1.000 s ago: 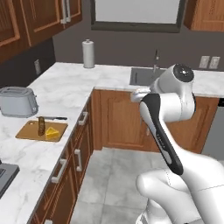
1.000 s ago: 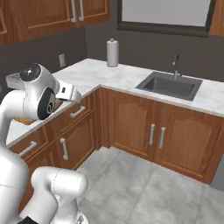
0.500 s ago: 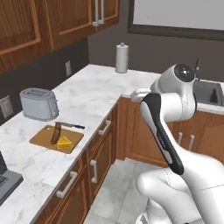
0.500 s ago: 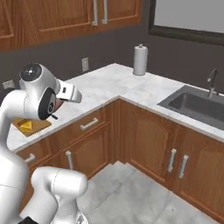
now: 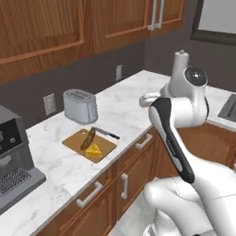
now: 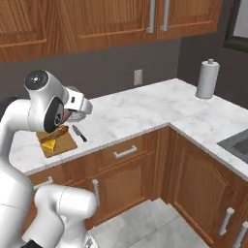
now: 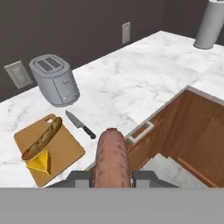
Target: Retrieve the sausage and cheese from the fridge and place them on the cutting board on the counter.
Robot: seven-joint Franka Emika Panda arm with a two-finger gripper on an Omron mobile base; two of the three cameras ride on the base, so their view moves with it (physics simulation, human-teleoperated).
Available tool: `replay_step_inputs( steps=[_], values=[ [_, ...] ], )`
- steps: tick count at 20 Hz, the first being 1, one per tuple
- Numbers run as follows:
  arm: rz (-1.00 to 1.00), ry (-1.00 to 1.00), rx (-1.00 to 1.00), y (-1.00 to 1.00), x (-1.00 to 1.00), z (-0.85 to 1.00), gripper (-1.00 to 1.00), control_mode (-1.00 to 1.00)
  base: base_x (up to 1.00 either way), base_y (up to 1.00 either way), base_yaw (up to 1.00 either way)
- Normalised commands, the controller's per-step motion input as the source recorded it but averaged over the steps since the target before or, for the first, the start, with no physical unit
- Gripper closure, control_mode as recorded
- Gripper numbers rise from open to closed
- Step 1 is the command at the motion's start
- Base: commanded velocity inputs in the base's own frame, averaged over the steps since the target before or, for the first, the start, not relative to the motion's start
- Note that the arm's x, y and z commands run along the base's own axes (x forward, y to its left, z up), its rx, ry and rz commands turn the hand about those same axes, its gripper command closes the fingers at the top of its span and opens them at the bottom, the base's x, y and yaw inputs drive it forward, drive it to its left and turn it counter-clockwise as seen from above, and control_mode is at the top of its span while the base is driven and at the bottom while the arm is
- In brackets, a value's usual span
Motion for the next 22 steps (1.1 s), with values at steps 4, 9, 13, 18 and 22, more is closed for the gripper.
replay_step_inputs(
  steps=[4, 9, 13, 18, 22],
  values=[
    [0.00, 0.00, 0.00, 0.00, 0.00, 0.00, 1.00, 1.00, 0.40, -0.07, 0.71],
    [0.00, 0.00, 0.00, 0.00, 0.00, 0.00, 1.00, 1.00, 0.30, -0.10, 0.79],
    [0.00, 0.00, 0.00, 0.00, 0.00, 0.00, 1.00, 1.00, 0.31, -0.13, 0.75],
    [0.00, 0.00, 0.00, 0.00, 0.00, 0.00, 1.00, 1.00, 0.35, -0.33, 0.46],
    [0.00, 0.00, 0.00, 0.00, 0.00, 0.00, 1.00, 1.00, 0.23, -0.44, 0.25]
  ],
)
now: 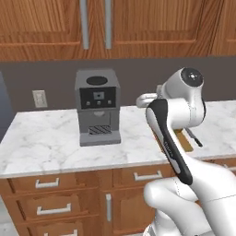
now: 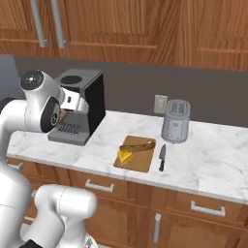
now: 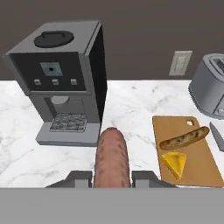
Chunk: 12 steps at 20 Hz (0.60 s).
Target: Retrieve the sausage and cheese from the fridge and place them on the cutting board on the counter.
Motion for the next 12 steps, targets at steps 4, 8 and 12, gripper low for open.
replay_step_inputs(
  steps=[4, 8, 12],
  values=[
    [0.00, 0.00, 0.00, 0.00, 0.00, 0.00, 1.00, 1.00, 0.27, -0.49, 0.05],
    [0.00, 0.00, 0.00, 0.00, 0.00, 0.00, 1.00, 1.00, 0.17, -0.49, -0.05],
    [0.00, 0.00, 0.00, 0.00, 0.00, 0.00, 1.00, 1.00, 0.33, -0.28, -0.15]
  ],
)
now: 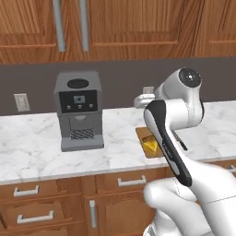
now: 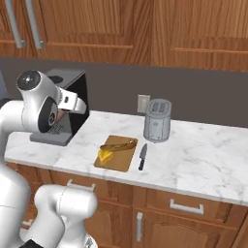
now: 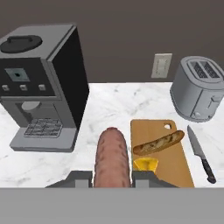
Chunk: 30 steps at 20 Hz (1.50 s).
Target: Retrieve the sausage and cheese from the fridge and place them on the cutting board on the counter.
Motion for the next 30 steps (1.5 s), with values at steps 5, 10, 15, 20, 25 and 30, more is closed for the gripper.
replay_step_inputs(
  steps=[5, 10, 15, 20, 25, 30],
  values=[
    [0.00, 0.00, 0.00, 0.00, 0.00, 0.00, 1.00, 1.00, 0.47, -0.09, -0.23],
    [0.00, 0.00, 0.00, 0.00, 0.00, 0.00, 1.00, 1.00, 0.58, -0.01, -0.03],
    [0.00, 0.00, 0.00, 0.00, 0.00, 0.00, 1.00, 1.00, 0.22, 0.00, 0.00],
    [0.00, 0.00, 0.00, 0.00, 0.00, 0.00, 1.00, 1.00, 0.00, 0.00, 0.00],
    [0.00, 0.00, 0.00, 0.00, 0.00, 0.00, 1.00, 1.00, 0.00, 0.00, 0.00],
    [0.00, 0.00, 0.00, 0.00, 0.00, 0.00, 1.00, -1.00, 0.00, 0.00, 0.00]
  ],
)
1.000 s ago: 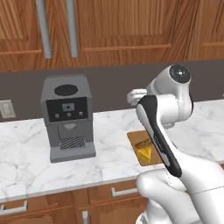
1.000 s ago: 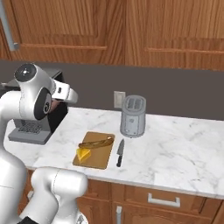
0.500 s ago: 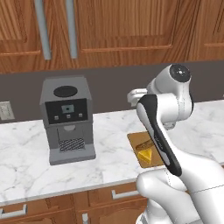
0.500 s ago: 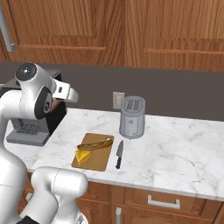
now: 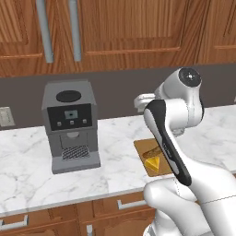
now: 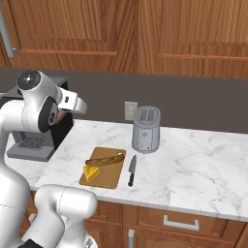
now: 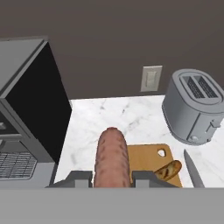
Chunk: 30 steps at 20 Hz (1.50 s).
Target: Retrieve the sausage and cheese from the fridge and place them on the cutting board on the counter.
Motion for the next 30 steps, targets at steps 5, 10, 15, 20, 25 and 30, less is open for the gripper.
replay_step_inputs(
  steps=[5, 10, 15, 20, 25, 30],
  values=[
    [0.00, 0.00, 0.00, 0.00, 0.00, 0.00, 1.00, -1.00, 0.00, 0.00, 0.00],
    [0.00, -0.01, 0.03, -0.04, -0.08, 0.00, 1.00, -1.00, 0.00, 0.00, 0.00],
    [-0.03, -0.01, 0.15, -0.34, -0.29, -0.14, 1.00, -1.00, 0.00, 0.00, 0.00],
    [-0.12, 0.03, 0.08, -0.49, -0.25, -0.32, 1.00, -1.00, 0.00, 0.00, 0.00],
    [-0.34, 0.24, 0.00, -0.20, -0.22, -0.46, 1.00, -1.00, 0.00, 0.00, 0.00],
    [-0.35, 0.33, 0.05, -0.31, -0.06, -0.44, 1.00, -1.00, 0.00, 0.00, 0.00]
  ],
)
